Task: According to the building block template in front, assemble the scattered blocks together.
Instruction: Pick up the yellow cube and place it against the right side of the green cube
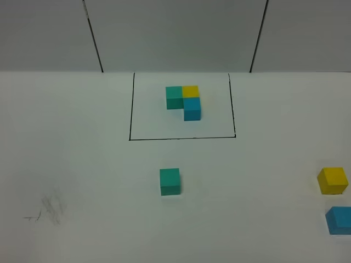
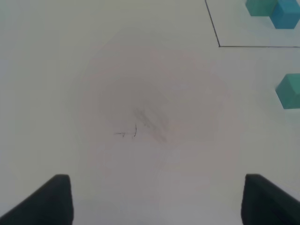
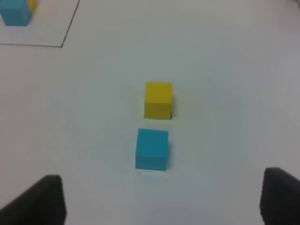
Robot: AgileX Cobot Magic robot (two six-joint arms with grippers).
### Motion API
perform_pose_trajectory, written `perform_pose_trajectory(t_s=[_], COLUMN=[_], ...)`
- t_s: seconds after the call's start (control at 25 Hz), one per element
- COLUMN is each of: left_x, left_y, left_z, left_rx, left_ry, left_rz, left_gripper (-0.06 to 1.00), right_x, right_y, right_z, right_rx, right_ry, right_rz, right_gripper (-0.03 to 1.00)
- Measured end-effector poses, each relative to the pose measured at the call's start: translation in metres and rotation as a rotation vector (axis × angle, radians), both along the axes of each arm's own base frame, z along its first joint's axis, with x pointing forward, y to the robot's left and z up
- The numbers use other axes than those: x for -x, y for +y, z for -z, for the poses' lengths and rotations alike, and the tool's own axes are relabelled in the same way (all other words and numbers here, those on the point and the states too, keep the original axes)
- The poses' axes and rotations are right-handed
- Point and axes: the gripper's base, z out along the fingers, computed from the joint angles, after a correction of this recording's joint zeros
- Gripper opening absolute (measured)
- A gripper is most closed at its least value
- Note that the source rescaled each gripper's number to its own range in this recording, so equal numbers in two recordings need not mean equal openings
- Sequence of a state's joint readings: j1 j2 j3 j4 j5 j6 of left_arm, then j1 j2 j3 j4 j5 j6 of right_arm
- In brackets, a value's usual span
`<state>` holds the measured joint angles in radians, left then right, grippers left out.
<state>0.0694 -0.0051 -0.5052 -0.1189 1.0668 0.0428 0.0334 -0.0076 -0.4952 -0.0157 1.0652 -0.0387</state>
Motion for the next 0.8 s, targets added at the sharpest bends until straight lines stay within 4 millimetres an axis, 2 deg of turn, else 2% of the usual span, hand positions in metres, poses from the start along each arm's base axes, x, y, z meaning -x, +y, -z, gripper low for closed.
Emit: perform_pose_trajectory(t_s=[0.32, 0.4, 0.52, 0.64, 0.8], left_x=[0.000, 0.000, 0.000, 0.000, 0.000], left_y=[0.000, 0.000, 0.000, 0.000, 0.000], left_z=[0.000, 0.000, 0.000, 0.000, 0.000], left_rx=[0.000, 0.000, 0.000, 0.000, 0.000], left_ry=[0.000, 0.000, 0.000, 0.000, 0.000], left_rz=[0.000, 0.000, 0.000, 0.000, 0.000], left_gripper=[0.60, 0.59, 0.59, 0.59, 0.59], right_x=[0.000, -0.005, -0.032, -0.075, -0.139], right_y=[0.000, 0.000, 0.001, 0.003, 0.005], right_z=[0.000, -0.002, -0.014, -0.027, -0.034], right_rx=[-0.006, -0.033, -0.064, -0.066, -0.058], right_ry=[0.000, 0.025, 0.080, 0.108, 0.227], right_rz=[0.001, 0.018, 0.037, 0.038, 0.040], right_gripper=[0.71, 0.71, 0.71, 0.71, 0.71])
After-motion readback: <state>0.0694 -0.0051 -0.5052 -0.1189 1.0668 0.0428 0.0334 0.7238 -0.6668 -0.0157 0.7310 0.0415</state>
